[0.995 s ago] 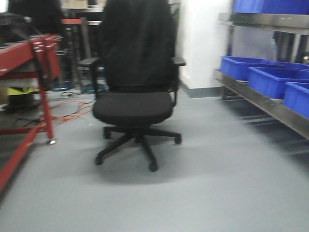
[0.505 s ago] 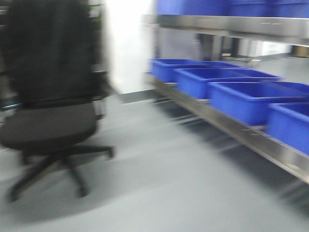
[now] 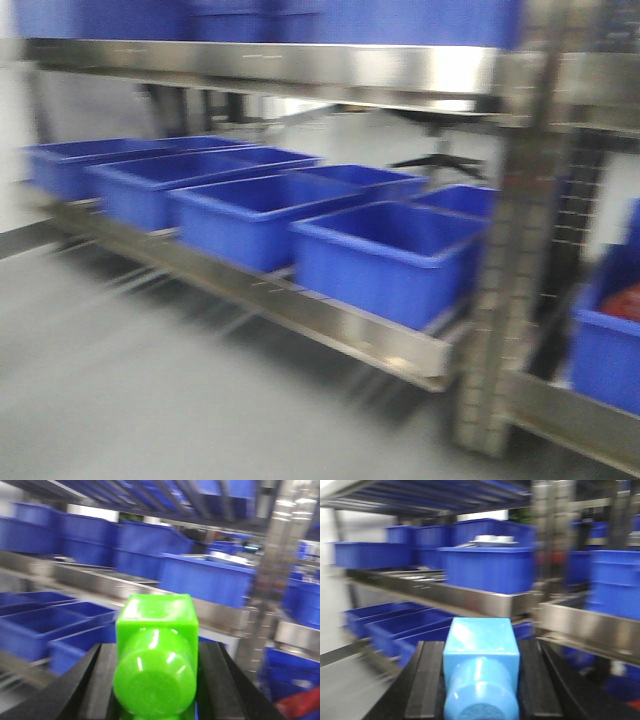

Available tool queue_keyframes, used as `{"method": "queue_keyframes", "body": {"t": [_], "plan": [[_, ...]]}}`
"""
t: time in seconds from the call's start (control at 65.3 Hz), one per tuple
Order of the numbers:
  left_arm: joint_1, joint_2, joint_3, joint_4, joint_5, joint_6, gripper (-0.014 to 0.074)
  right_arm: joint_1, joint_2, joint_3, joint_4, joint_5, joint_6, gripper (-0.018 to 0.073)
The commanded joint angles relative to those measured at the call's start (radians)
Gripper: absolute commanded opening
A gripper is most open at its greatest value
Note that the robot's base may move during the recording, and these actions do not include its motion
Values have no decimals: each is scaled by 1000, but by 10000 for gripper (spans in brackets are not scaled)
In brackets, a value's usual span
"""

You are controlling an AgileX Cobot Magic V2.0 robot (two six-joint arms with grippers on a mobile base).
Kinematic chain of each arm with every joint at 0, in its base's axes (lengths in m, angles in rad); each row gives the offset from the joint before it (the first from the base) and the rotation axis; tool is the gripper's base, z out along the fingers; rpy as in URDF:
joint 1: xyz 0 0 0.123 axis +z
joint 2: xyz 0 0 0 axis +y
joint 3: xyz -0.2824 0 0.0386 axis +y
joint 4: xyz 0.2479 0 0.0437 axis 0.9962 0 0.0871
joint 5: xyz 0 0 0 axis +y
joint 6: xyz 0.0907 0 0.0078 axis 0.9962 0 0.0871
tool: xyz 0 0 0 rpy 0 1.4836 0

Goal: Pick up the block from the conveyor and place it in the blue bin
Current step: 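Drive up to the blue bins while holding both blocks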

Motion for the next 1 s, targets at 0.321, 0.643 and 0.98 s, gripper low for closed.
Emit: {"method": "queue_keyframes", "body": {"t": [0.321,0.643,0.98], "plan": [[-3,-6,-1,1,-17,1,-111,-1,-2,0,-3,-13,-2,-160],[-3,-6,-1,1,-17,1,-111,-1,-2,0,-3,-13,-2,-160],[-3,-6,-1,1,-17,1,-111,-1,-2,0,-3,-13,-2,-160]]}}
